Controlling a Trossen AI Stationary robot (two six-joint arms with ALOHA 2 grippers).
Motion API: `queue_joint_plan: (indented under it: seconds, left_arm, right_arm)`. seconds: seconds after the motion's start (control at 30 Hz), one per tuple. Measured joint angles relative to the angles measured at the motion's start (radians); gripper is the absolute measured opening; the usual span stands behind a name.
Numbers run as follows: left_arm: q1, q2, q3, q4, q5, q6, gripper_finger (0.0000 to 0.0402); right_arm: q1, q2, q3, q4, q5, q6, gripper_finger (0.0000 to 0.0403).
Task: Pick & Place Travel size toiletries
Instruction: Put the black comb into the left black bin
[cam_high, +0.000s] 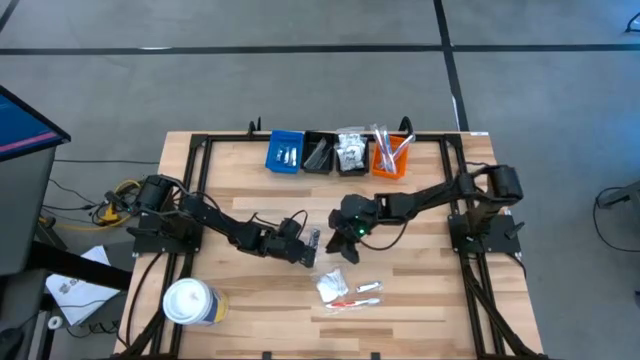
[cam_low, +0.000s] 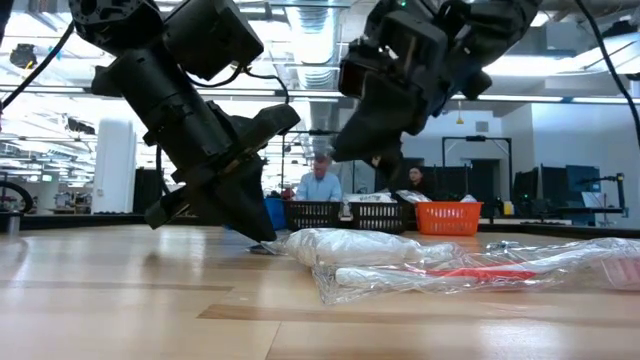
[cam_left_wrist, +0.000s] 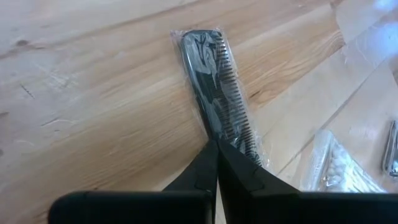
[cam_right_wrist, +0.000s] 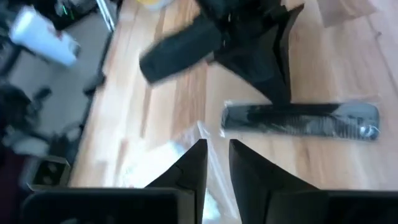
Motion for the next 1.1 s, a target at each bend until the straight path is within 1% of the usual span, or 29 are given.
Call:
queue_joint_plan:
  seconds: [0.1, 0.23, 0.4, 0.57, 0.63, 0.73, 0.93, 1.1]
  left_arm:
    - [0.005, 0.0, 0.0, 0.0, 0.007, -0.004, 0.0001]
    - [0.018, 0.0, 0.0, 0.001, 0.039, -0.065, 0.0001]
    - [0.029, 0.026, -0.04, 0.174, 0.089, -0.091, 0.0]
    - [0.027, 0.026, -0.04, 0.172, 0.097, -0.086, 0.0]
    - [0.026, 0.026, -0.04, 0.171, 0.1, -0.082, 0.0]
    - [0.027, 0.026, -0.04, 0.171, 0.104, -0.079, 0.0]
    - [0.032, 0.026, -0.04, 0.171, 0.107, -0.055, 0.0]
    - [0.032, 0.026, -0.04, 0.171, 0.098, -0.037, 0.0]
  right_arm:
    - [0.005, -0.003, 0.0, -0.042, 0.001, -0.088, 0.006]
    - [0.013, 0.002, 0.0, -0.064, 0.014, -0.158, 0.006]
    - [0.012, 0.045, 0.002, -0.052, 0.028, -0.166, 0.006]
    - [0.009, 0.103, 0.002, -0.078, 0.038, -0.261, 0.006]
    - [0.008, 0.121, 0.006, -0.124, 0.067, -0.314, 0.006]
    - [0.008, 0.139, 0.019, -0.175, 0.14, -0.403, 0.0059]
    - [0.022, 0.141, 0.019, -0.14, 0.277, -0.537, 0.006]
    - [0.023, 0.142, 0.022, -0.129, 0.332, -0.668, 0.006]
